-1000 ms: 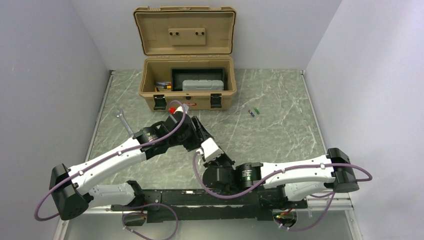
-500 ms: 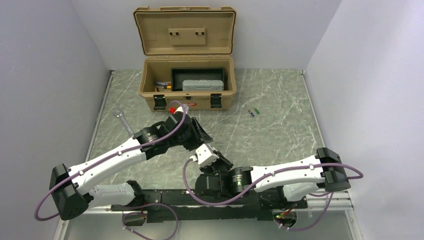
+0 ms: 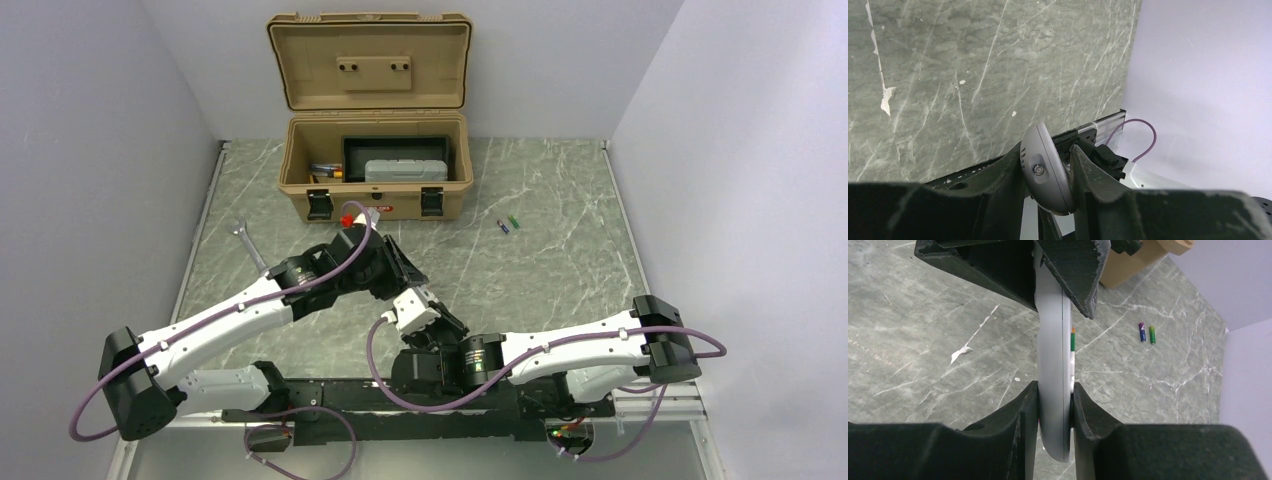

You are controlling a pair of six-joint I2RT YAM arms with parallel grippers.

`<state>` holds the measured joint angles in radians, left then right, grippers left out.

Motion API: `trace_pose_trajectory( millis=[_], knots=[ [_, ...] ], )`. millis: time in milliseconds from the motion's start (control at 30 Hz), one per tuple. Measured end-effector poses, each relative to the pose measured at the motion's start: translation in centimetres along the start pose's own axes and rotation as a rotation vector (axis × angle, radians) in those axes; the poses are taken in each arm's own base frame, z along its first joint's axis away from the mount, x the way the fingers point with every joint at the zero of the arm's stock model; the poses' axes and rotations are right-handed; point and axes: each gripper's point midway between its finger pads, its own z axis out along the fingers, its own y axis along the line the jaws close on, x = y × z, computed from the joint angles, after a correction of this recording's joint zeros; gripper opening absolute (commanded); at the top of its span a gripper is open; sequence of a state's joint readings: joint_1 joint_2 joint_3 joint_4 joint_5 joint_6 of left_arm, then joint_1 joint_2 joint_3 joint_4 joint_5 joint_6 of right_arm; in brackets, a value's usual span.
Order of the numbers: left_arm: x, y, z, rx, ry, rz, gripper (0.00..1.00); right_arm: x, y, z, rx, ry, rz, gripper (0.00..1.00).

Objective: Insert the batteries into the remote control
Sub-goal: Adjust the remote control.

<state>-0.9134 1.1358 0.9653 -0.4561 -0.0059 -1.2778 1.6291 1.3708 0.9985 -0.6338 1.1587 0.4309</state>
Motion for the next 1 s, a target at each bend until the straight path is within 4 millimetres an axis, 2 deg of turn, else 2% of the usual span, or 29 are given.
trace_pose_trajectory(
  millis=[100,133,233,267,400,533,767,1000],
  knots=[
    [0.1,0.1,0.1,0.016,0.003,-0.003,0.00,-0.1,0.1,-0.1,-0.016,0.001,-0.001,0.00],
    [0.2,0.0,0.1,0.026,0.003,-0.007,0.00,-0.1,0.1,-0.1,-0.024,-0.001,0.000,0.05],
    [0.3,-0.2,0.0,0.067,0.004,-0.019,0.00,-0.4,0.1,-0.5,-0.076,-0.021,0.042,0.42],
    [0.4,-0.3,0.0,0.081,0.007,-0.023,0.00,-0.5,-0.1,-0.7,-0.096,-0.032,0.063,0.51],
    [0.9,0.2,0.3,0.090,0.019,-0.016,0.00,-2.5,-0.4,-1.7,-0.165,-0.104,0.205,0.68],
    [1.2,1.1,0.6,0.071,0.026,-0.015,0.00,-4.9,-0.9,-2.6,-0.215,-0.169,0.326,0.75],
    [1.1,1.1,0.6,0.083,0.018,0.034,0.00,-5.6,-0.5,-3.1,-0.276,-0.201,0.391,0.82],
    [0.1,2.3,-1.5,0.192,-0.052,0.074,0.00,-7.0,-3.9,-4.0,-0.350,-0.282,0.608,0.88]
  ],
)
